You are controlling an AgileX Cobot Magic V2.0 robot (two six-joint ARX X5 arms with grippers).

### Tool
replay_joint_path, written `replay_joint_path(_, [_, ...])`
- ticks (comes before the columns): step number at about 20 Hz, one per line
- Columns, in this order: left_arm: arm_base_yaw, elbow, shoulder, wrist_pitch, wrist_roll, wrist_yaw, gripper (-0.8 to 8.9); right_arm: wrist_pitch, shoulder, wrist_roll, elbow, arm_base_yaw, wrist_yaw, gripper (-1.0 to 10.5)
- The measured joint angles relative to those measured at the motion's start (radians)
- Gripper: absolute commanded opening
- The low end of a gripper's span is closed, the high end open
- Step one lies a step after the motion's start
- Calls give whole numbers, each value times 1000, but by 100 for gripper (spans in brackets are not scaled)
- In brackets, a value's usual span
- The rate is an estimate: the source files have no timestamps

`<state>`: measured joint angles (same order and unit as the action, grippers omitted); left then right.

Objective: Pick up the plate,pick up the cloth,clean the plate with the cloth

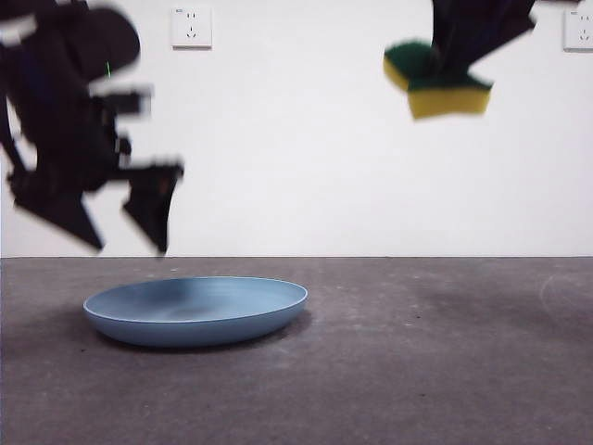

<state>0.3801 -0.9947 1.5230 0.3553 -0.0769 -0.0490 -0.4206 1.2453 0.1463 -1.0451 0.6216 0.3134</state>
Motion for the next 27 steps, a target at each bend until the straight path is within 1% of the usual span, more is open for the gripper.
replay_joint_path(2, [26,0,-126,60,-15,89,409,0,84,29,0,-52,-126,-16])
replay_joint_path(3, [43,0,-189,97,-21,131,409,0,134,40,0,-74,-166,-16])
replay_joint_path(6, [103,0,-379,192,-29,216,409,-1,271,52,0,-116,-191,-16])
replay_joint_path(8, [146,0,-489,246,-36,239,409,0,341,53,0,-145,-267,18])
replay_joint_path(9, [168,0,-536,268,-44,240,409,1,372,53,0,-161,-316,76])
replay_joint_path(11, [200,0,-594,292,-56,239,409,-5,414,53,0,-182,-364,185])
replay_joint_path(13, [220,0,-617,303,-67,240,409,-21,424,53,1,-191,-366,275])
replay_joint_path(17, [228,0,-616,314,-74,236,409,-39,424,53,1,-192,-365,507])
replay_joint_path(18, [228,0,-616,314,-74,235,409,-47,424,53,1,-192,-363,513])
replay_joint_path(21, [228,0,-616,316,-74,188,409,-68,415,53,1,-192,-363,503])
replay_joint_path(23, [228,0,-616,328,-74,137,409,-101,364,53,2,-192,-363,498])
replay_joint_path(24, [228,0,-616,328,-74,101,405,-117,319,53,2,-191,-363,438])
replay_joint_path(25, [228,0,-616,328,-74,69,398,-131,280,53,2,-191,-363,329])
replay_joint_path(26, [228,0,-616,328,-72,35,329,-151,229,51,2,-191,-364,176])
replay_joint_path(27, [228,0,-616,328,-63,12,212,-169,188,46,2,-191,-365,73])
